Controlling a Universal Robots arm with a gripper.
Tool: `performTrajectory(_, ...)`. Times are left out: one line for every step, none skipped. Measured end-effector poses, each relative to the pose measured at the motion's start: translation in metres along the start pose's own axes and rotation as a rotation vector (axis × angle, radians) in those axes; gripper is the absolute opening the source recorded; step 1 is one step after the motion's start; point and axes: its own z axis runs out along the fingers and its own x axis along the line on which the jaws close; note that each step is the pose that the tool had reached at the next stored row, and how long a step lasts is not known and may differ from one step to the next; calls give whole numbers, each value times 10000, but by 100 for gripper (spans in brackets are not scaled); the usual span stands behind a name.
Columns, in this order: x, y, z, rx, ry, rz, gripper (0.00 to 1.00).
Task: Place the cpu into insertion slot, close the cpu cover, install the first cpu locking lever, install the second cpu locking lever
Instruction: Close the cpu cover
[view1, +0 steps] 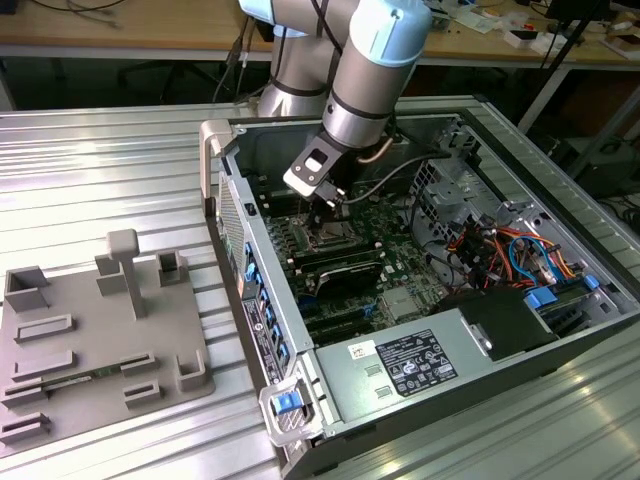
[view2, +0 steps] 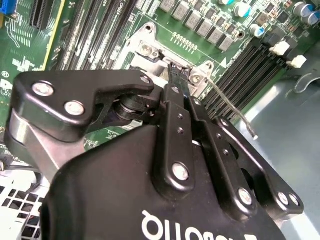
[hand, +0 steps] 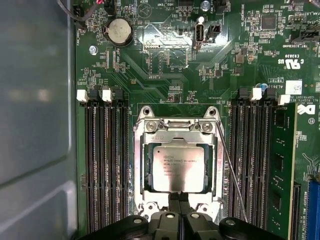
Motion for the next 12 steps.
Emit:
performTrajectory(0, 15, -1, 0, 1, 1, 11)
performTrajectory(-1, 50, -3, 0, 0, 0, 11)
performTrajectory(-1, 93, -5, 0, 0, 0, 11)
performTrajectory(-1, 123, -6, 0, 1, 0, 11)
performTrajectory(-2, 148, -7, 0, 1, -2, 11)
performTrajectory(-2, 186, -9, 0, 0, -3, 11)
performTrajectory(-2, 208, -10, 0, 1, -3, 11)
performTrajectory(-2, 227, -11, 0, 0, -2, 11)
performTrajectory(-2, 248, -12, 0, -1, -2, 11)
performTrajectory(-2, 256, -13, -3, -3, -3, 11)
performTrajectory(-1, 256, -12, -43, -9, -2, 11)
performTrajectory(0, 257, -11, -100, -14, -4, 11)
